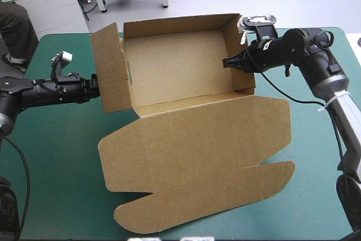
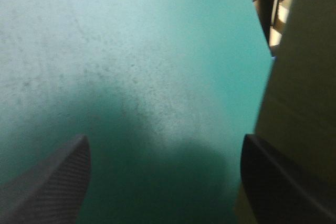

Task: Fold the box

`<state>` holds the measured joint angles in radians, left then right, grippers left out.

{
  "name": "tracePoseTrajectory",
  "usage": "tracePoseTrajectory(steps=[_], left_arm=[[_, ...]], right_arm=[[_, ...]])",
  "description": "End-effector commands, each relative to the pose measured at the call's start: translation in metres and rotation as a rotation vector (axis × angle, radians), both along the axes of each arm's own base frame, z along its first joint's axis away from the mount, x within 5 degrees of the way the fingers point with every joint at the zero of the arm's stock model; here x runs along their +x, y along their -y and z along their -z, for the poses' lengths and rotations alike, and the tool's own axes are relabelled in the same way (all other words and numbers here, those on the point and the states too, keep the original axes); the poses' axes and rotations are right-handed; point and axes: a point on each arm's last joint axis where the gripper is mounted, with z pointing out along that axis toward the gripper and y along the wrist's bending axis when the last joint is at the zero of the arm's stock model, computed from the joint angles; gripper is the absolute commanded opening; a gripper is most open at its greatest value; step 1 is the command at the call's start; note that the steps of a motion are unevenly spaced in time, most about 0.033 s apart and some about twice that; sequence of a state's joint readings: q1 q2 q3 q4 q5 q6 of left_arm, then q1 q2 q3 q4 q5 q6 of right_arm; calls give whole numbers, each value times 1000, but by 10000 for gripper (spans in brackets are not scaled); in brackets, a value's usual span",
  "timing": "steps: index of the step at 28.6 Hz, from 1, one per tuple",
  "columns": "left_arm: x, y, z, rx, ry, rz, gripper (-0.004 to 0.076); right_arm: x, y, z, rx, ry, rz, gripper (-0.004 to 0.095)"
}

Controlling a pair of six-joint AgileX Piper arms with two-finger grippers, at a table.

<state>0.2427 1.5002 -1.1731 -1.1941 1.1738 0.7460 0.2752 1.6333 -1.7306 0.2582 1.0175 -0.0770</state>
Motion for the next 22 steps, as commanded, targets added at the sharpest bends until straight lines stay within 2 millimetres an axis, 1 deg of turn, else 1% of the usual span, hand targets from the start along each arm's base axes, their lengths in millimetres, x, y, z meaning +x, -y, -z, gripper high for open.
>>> tracePoseTrajectory(steps=[1, 5, 9, 15, 21, 22], left_arm=[[-9, 11, -33, -155, 137, 72, 561], [-10, 18, -44, -243, 199, 101, 555], [-10, 29, -51, -238, 217, 144, 548], [-13, 51, -60, -233, 243, 224, 548], [-17, 71, -72, -237, 276, 297, 548], [-17, 71, -73, -235, 283, 301, 548]], right_arm=[[-9, 5, -29, 70, 102, 21, -20], [-9, 4, -27, 95, 84, 47, -18], [-8, 4, -23, 102, 76, 59, -18], [-5, 7, -7, 63, 50, 90, -18], [-3, 7, -7, 66, 66, 97, -18], [-3, 7, -7, 66, 66, 97, -18]])
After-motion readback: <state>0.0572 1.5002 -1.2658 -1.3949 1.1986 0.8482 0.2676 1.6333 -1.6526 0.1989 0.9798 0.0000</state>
